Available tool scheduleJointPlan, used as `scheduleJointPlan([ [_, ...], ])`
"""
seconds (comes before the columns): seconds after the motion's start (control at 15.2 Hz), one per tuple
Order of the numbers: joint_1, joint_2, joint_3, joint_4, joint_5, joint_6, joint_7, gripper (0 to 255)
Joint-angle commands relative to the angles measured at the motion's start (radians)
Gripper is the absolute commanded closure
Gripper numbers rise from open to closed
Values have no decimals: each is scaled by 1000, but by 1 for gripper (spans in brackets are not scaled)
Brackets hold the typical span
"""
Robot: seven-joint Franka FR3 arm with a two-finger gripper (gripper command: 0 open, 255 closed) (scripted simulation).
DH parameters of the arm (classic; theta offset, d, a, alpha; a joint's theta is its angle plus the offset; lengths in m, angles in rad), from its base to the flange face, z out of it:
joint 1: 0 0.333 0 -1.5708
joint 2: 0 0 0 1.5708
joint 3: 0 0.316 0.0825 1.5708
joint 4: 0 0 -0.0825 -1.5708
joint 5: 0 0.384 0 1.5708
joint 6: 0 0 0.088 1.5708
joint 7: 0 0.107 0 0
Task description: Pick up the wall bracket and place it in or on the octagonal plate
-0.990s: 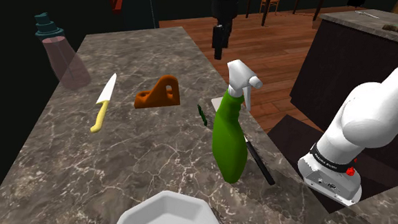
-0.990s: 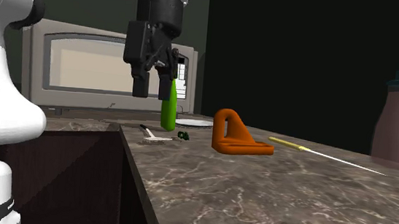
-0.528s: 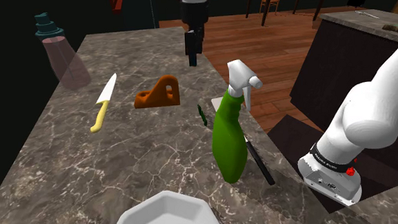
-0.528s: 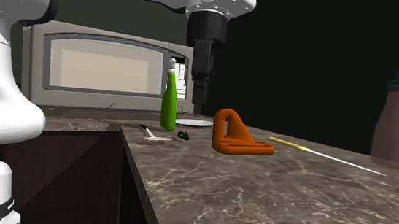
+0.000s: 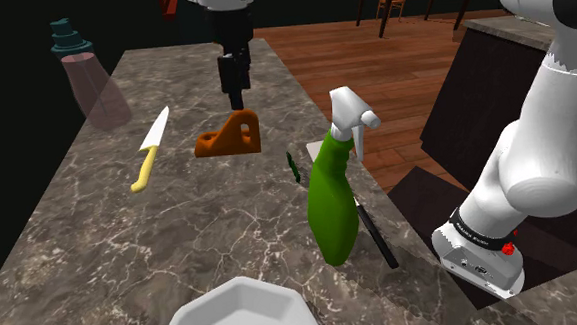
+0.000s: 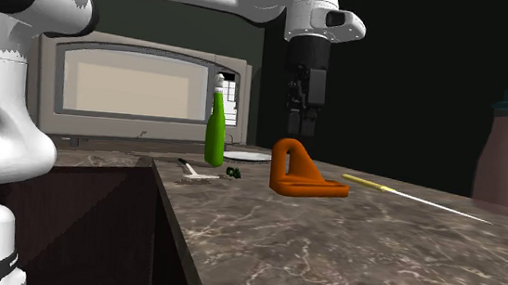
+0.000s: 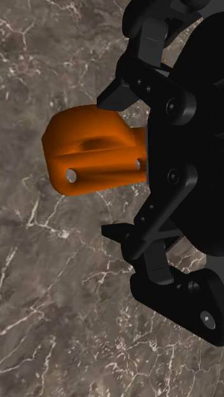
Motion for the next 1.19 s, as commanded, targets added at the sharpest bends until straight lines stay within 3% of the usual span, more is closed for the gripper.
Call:
scheduleJointPlan([
  [0.0, 34, 72, 20, 84, -25, -21, 6, 0],
  [0.2, 91, 179, 41, 227, -65, -69, 10, 0],
  [0.66, 75, 150, 39, 90, -53, 40, 7, 0],
  [1.12, 74, 149, 39, 80, -52, 48, 7, 0],
])
